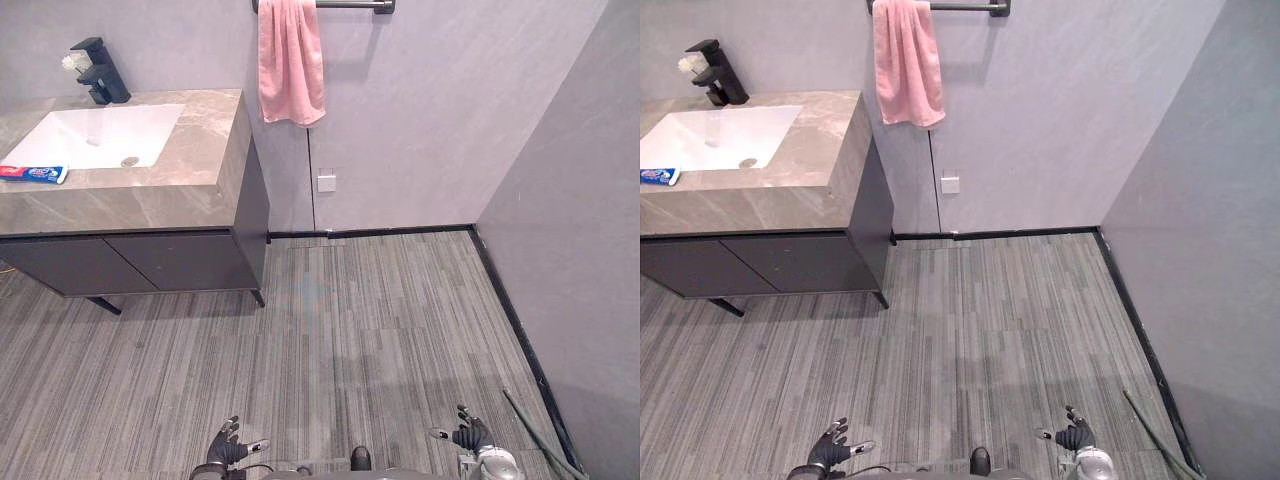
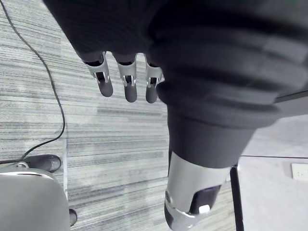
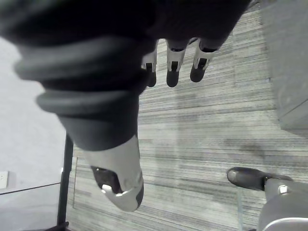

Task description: Organize washtable

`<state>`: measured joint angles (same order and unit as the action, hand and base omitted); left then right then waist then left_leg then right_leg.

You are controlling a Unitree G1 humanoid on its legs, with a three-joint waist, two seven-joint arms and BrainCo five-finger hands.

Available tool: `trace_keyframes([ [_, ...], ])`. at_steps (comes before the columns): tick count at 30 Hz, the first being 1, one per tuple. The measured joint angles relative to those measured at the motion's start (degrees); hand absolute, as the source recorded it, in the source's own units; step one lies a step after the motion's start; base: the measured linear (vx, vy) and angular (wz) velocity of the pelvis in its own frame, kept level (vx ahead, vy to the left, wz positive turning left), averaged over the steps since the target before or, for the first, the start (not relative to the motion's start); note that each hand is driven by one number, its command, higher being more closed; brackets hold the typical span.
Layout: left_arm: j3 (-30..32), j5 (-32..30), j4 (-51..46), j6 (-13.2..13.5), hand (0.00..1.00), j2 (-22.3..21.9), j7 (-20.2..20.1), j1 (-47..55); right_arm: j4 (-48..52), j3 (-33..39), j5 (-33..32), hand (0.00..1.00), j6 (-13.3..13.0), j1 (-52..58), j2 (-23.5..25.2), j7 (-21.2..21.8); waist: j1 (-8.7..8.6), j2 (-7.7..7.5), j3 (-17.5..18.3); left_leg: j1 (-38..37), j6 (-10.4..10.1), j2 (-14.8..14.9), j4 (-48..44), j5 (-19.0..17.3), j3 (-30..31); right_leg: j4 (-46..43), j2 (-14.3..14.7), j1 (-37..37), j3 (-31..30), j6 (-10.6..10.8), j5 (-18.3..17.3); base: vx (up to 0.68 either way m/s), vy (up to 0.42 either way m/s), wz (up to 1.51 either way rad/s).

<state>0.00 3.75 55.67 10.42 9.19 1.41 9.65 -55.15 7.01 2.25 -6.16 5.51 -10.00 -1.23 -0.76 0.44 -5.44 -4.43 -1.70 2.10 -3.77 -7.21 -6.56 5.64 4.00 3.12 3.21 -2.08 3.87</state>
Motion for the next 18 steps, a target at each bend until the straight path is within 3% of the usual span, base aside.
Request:
trace_keyframes([
  [18,-0.6,0.0,0.7,0.0,0.0,0.0,0.0,-0.9,-0.3,0.0,-0.7,0.0,0.1,-0.1,0.7,0.0,-0.01,-0.55,0.3,-0.3,0.0,-0.1,0.9,0.0,-0.2,0.0,0.0,0.0,-0.2,0.0,0.0,0.0,0.011,0.0],
])
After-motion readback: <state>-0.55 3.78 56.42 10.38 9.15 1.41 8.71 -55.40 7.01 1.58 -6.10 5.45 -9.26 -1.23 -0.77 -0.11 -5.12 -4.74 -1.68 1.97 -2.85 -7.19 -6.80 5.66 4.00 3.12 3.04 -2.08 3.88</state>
